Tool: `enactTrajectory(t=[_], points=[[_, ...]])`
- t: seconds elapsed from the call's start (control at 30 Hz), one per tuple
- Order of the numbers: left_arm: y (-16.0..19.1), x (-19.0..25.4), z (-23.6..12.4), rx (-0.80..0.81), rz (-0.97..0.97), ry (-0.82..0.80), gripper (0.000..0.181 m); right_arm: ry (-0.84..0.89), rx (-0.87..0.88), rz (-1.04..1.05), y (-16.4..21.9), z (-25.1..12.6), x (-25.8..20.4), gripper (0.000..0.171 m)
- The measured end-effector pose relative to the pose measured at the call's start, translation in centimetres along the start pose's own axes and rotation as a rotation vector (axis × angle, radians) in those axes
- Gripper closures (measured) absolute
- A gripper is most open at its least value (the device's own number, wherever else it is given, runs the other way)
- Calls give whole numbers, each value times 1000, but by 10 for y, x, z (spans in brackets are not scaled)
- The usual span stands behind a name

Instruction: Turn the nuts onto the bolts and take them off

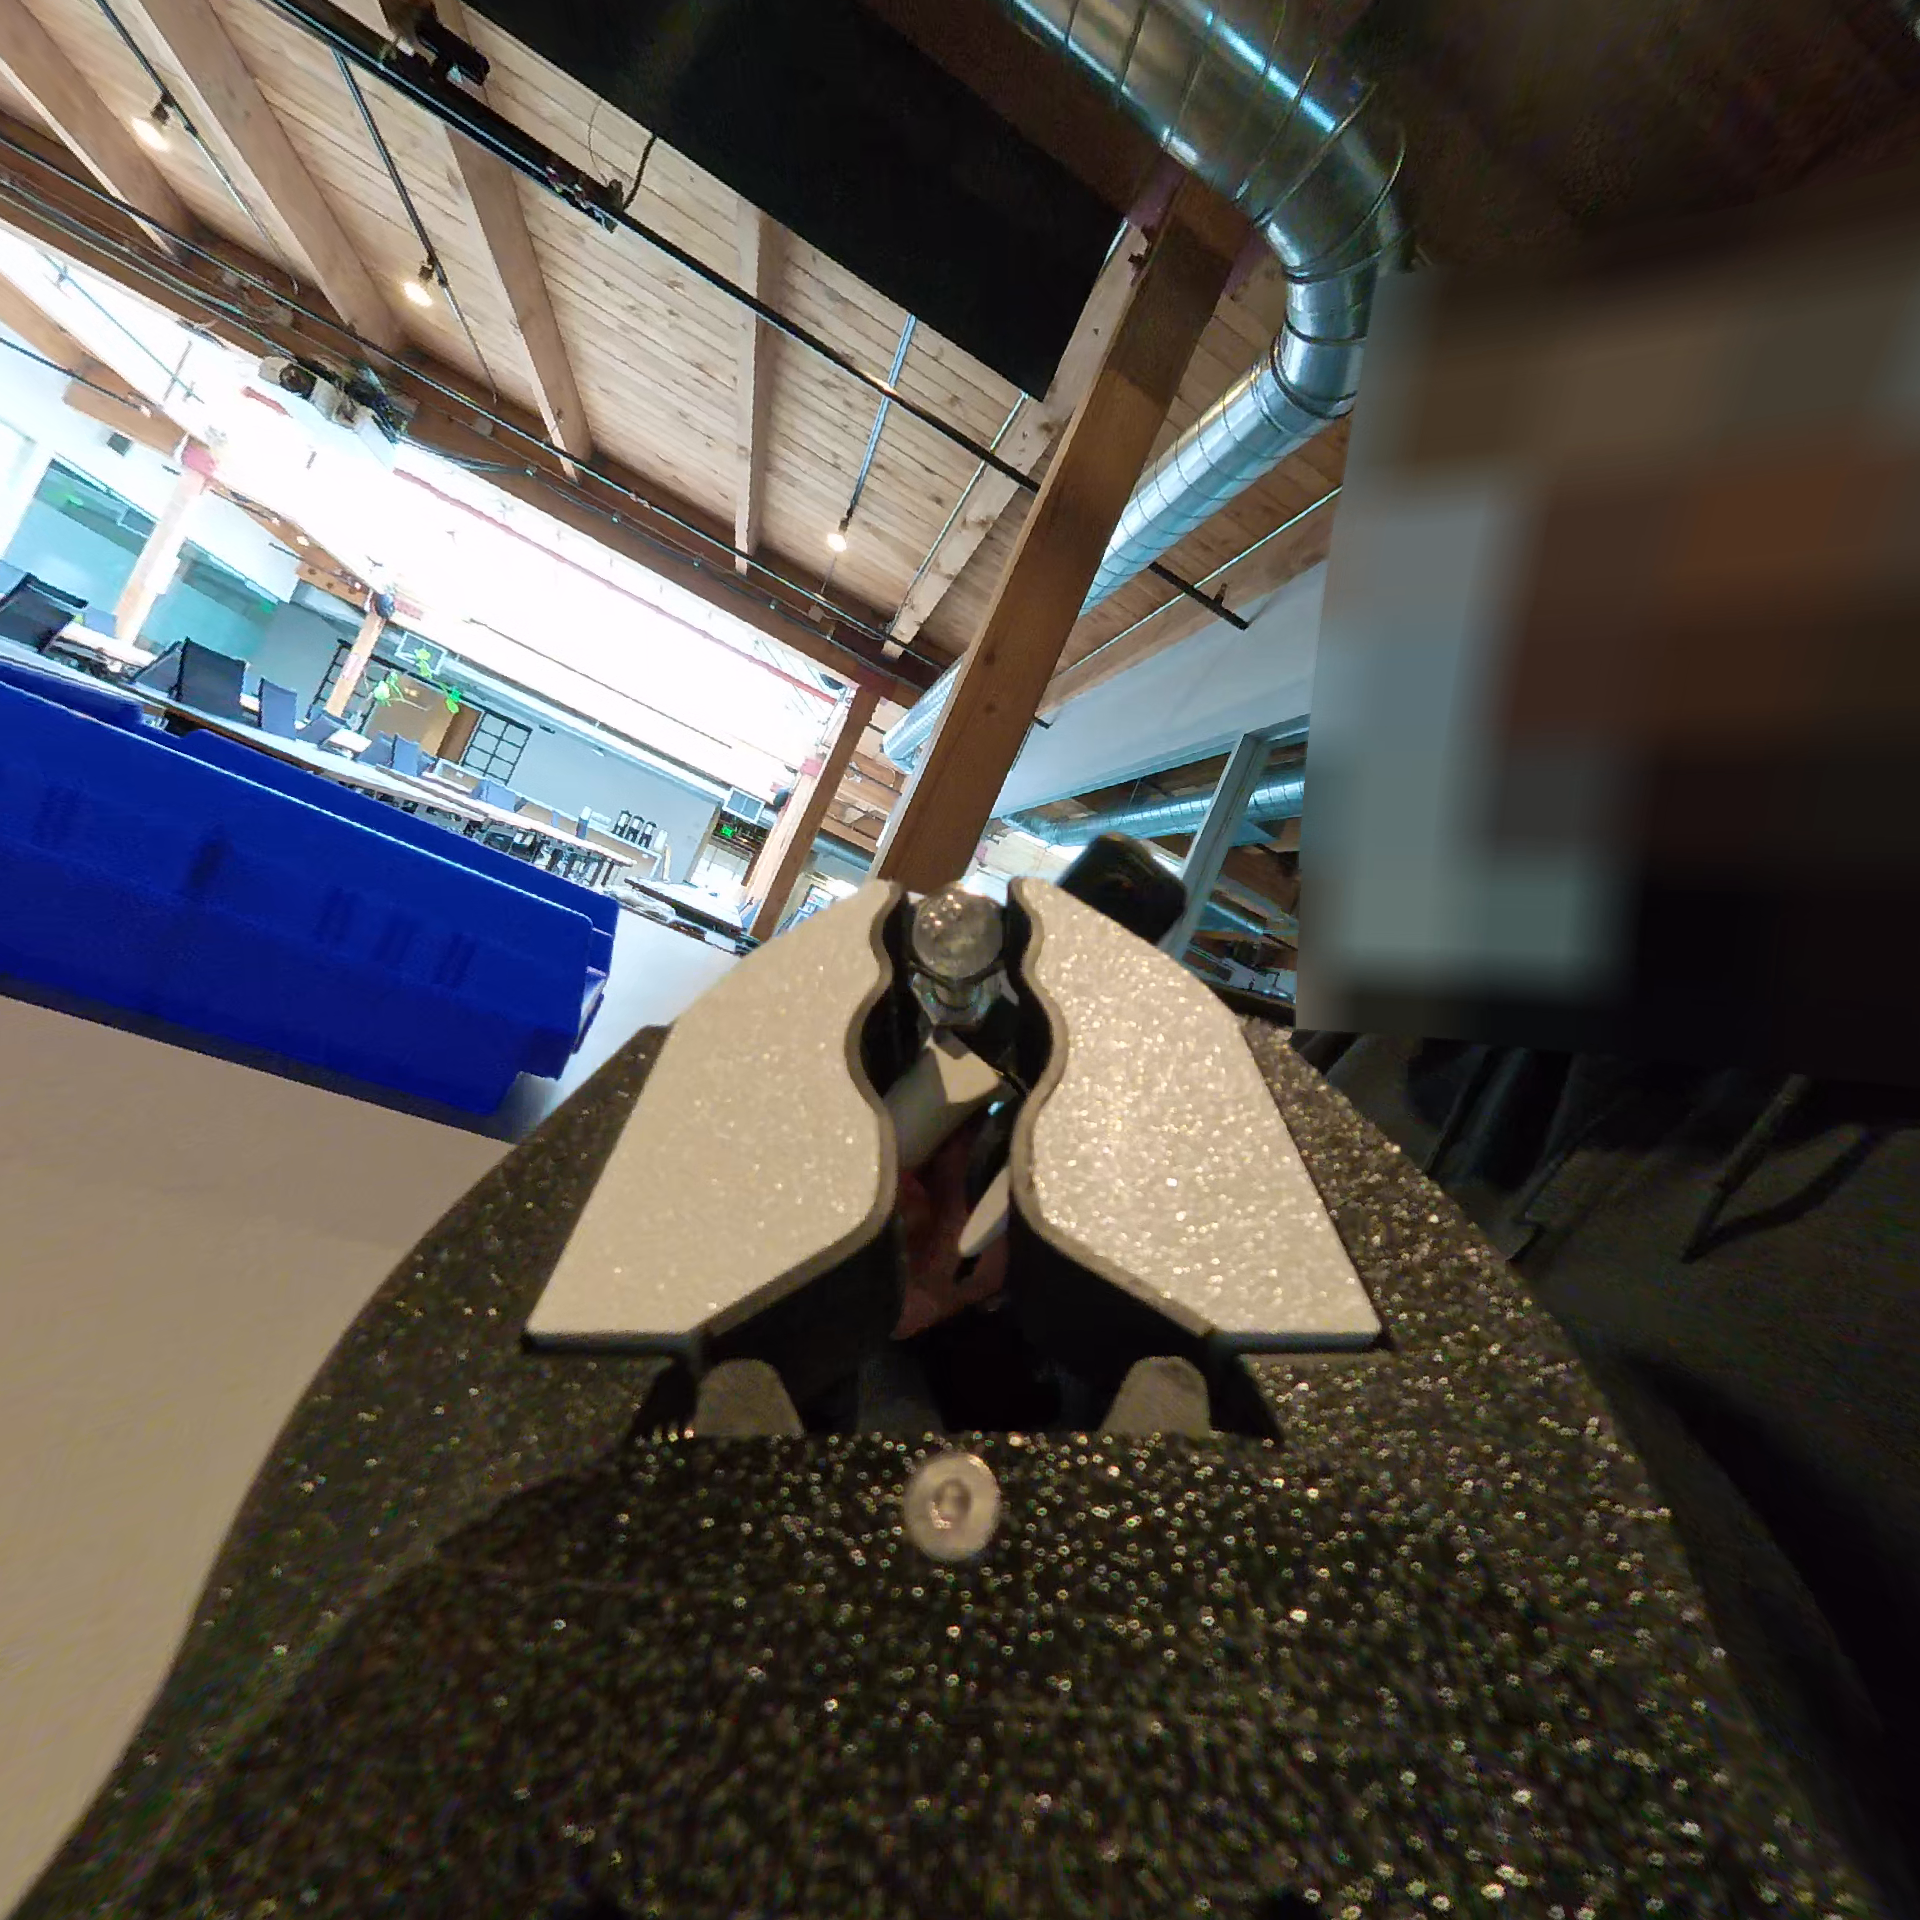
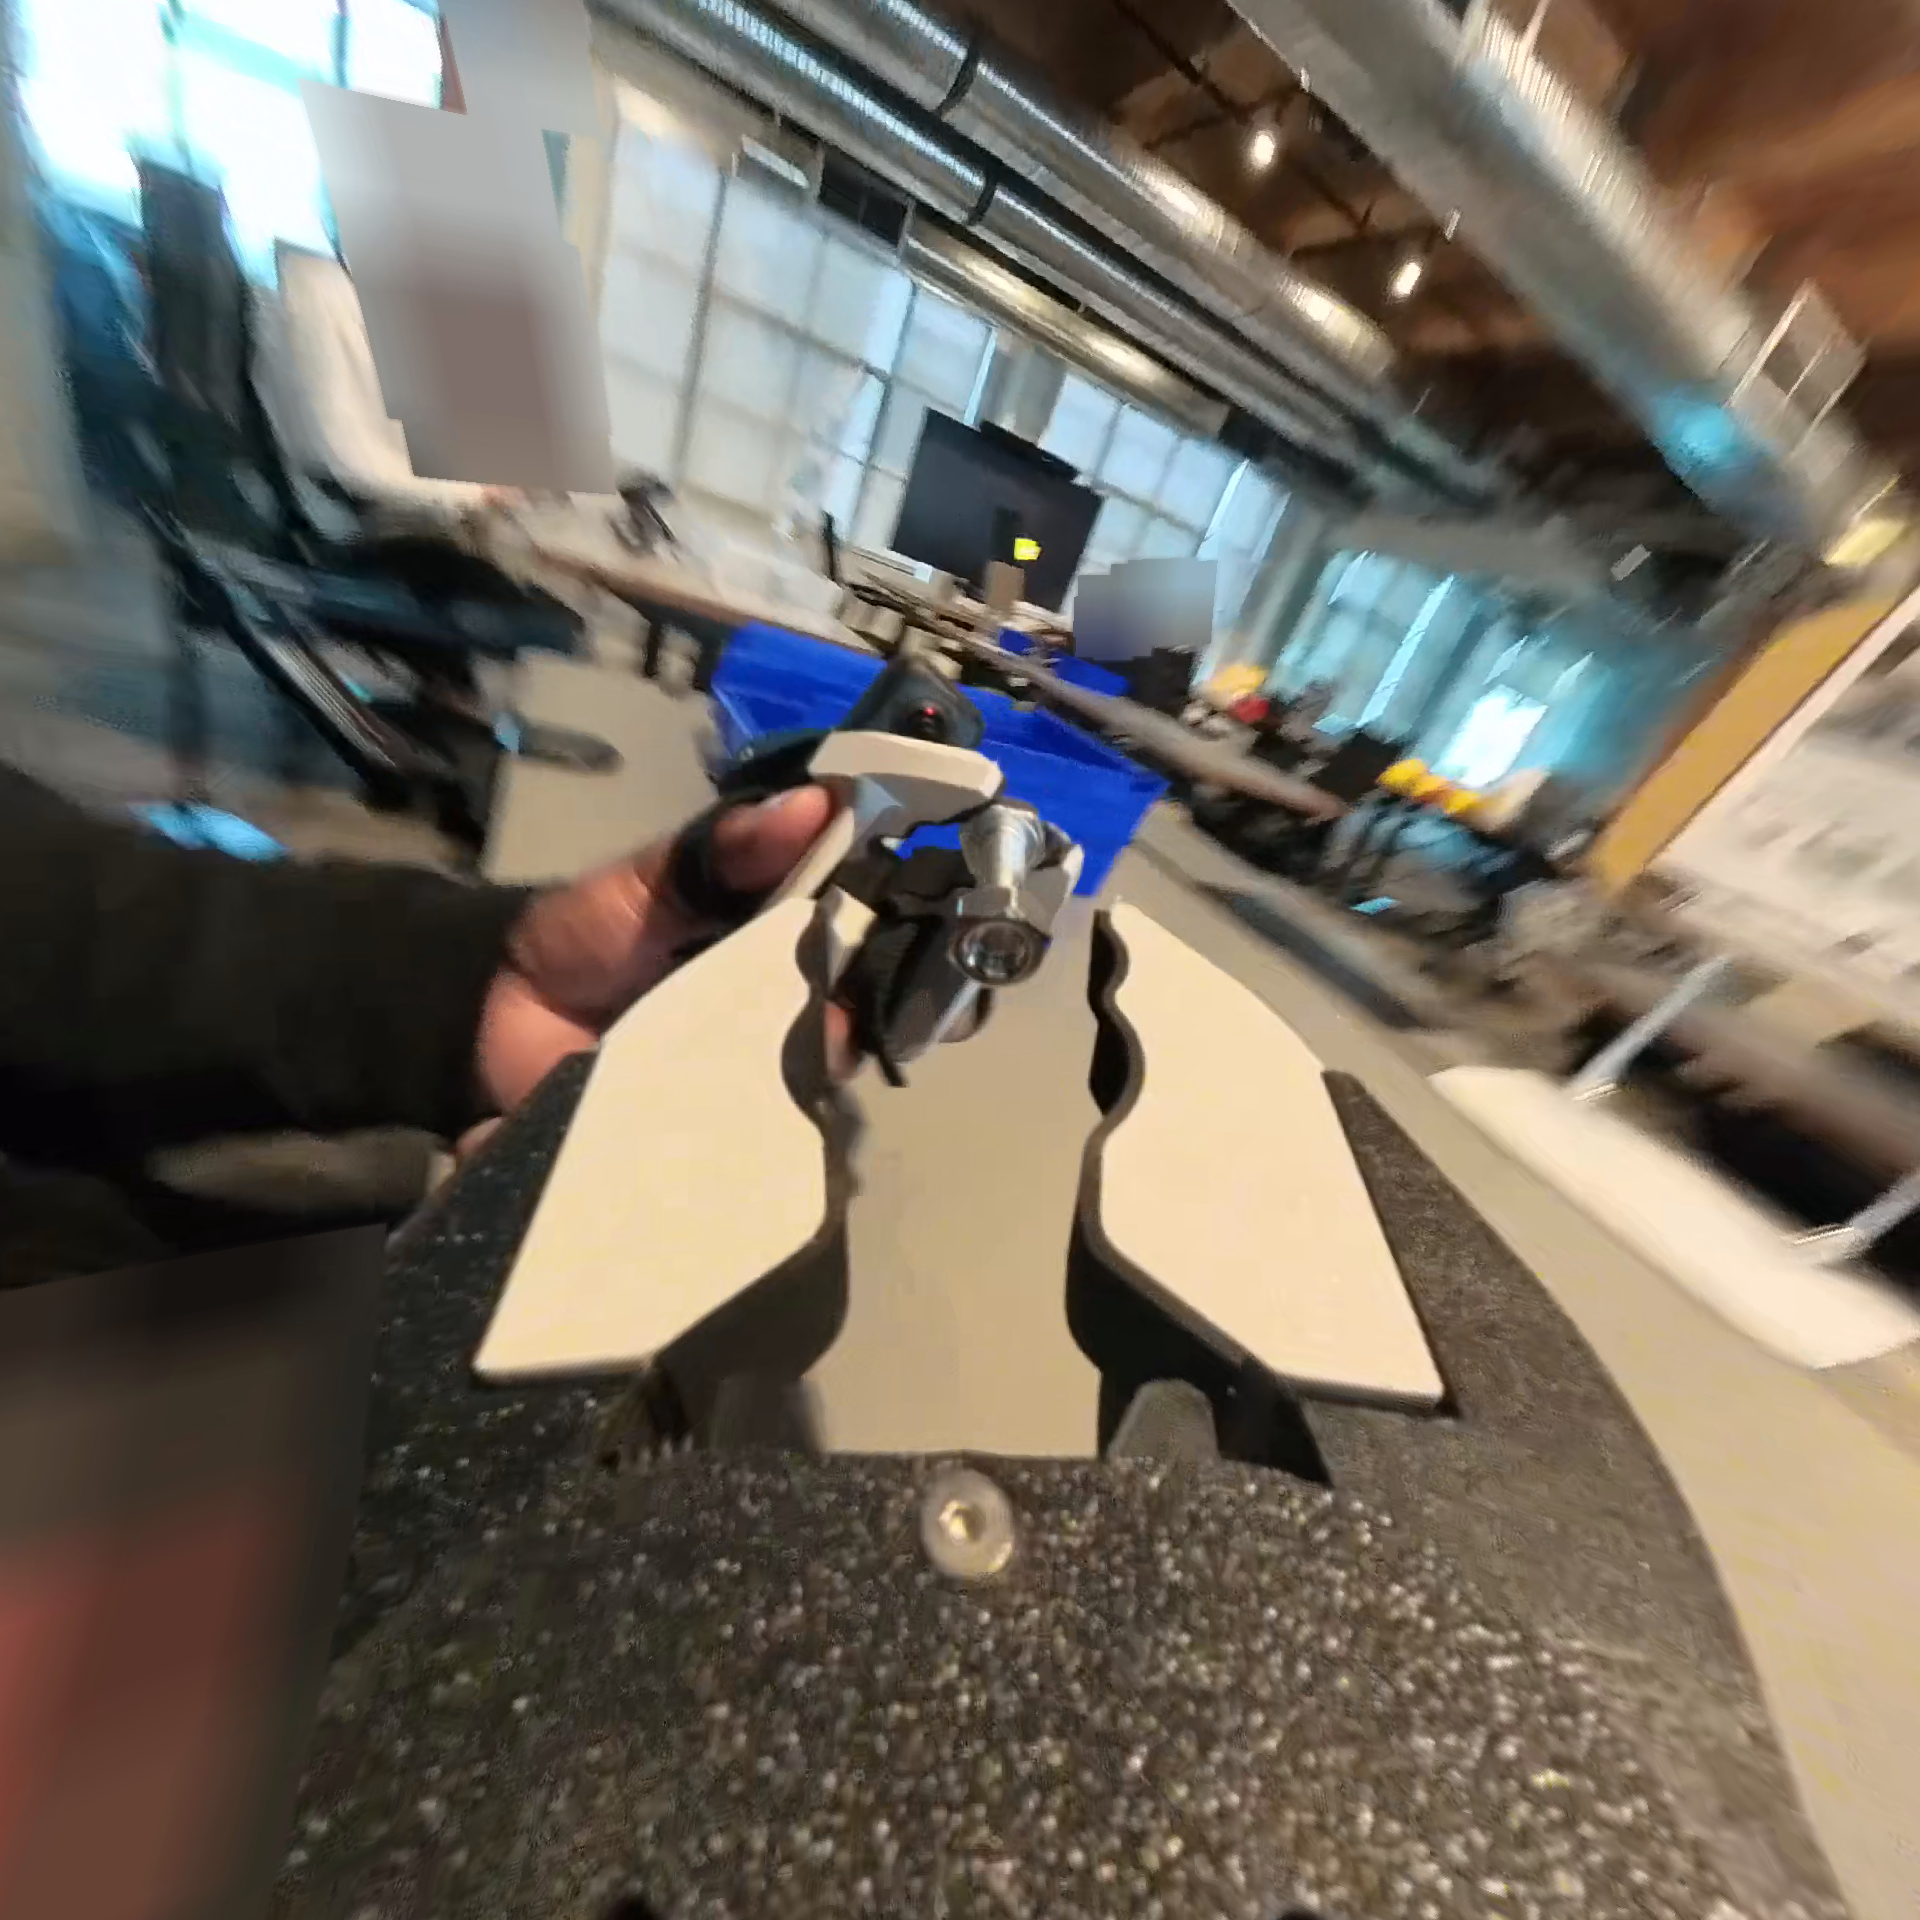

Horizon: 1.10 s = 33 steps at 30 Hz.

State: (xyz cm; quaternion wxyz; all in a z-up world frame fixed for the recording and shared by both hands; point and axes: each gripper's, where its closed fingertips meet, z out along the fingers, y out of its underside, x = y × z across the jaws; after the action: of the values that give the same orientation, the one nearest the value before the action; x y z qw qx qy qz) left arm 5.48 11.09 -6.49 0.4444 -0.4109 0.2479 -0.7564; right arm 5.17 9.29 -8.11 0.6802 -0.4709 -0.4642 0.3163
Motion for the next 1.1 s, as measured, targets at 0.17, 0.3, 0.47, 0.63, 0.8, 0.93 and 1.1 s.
enactTrajectory(t=[0.17,0.3,0.47,0.63,0.8,0.93,1.1], points=[[3,0,2,-22,20,-12,165,-62,15,291,3,1,5,124],[4,0,3,-29,39,-22,165,-126,28,532,5,0,7,131],[2,0,1,-21,57,-36,165,-180,79,773,4,-4,14,137],[3,0,2,-28,71,-45,164,-228,117,866,1,-7,13,152],[6,-1,3,-42,65,-47,165,-213,98,710,3,-10,13,153],[8,-1,4,-53,55,-41,165,-159,61,429,3,-12,13,153],[9,-1,5,-59,44,-36,165,21,-46,-149,5,-13,12,152]])
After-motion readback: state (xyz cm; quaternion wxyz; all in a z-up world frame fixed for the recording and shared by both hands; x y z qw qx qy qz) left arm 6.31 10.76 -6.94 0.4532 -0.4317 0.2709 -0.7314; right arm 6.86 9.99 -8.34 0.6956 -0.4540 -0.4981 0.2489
